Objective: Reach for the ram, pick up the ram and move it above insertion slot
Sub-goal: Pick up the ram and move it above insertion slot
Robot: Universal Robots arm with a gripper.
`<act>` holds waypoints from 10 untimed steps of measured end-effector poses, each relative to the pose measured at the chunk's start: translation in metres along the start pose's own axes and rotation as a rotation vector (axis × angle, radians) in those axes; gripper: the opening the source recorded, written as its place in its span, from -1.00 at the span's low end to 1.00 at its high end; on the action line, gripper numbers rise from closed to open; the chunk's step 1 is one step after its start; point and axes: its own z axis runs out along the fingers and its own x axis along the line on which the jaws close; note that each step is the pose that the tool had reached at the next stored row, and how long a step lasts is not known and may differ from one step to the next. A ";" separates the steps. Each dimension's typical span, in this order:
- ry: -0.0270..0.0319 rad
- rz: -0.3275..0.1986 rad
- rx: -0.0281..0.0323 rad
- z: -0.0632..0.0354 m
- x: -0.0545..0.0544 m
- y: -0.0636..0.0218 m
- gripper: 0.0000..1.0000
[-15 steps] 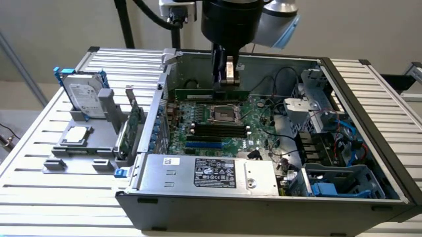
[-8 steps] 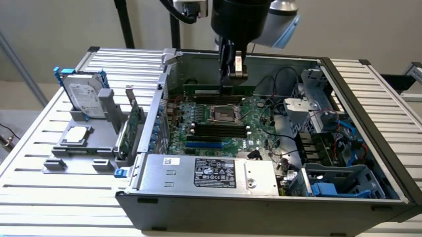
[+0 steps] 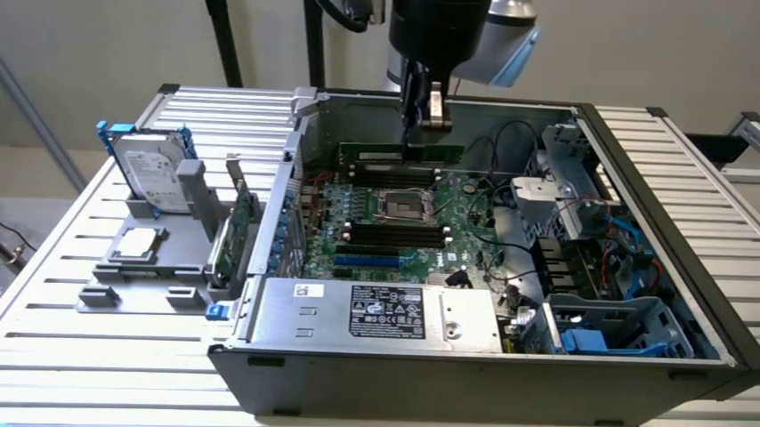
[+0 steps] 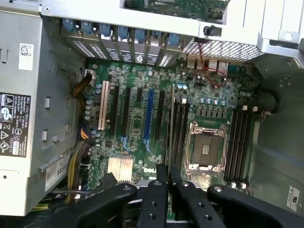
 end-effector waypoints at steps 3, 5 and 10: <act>0.0002 0.001 0.0001 0.0018 -0.007 -0.0021 -0.73; 0.0003 0.002 0.0001 0.0029 -0.012 -0.0034 -0.73; 0.0006 0.008 0.0006 0.0047 -0.021 -0.0064 -0.73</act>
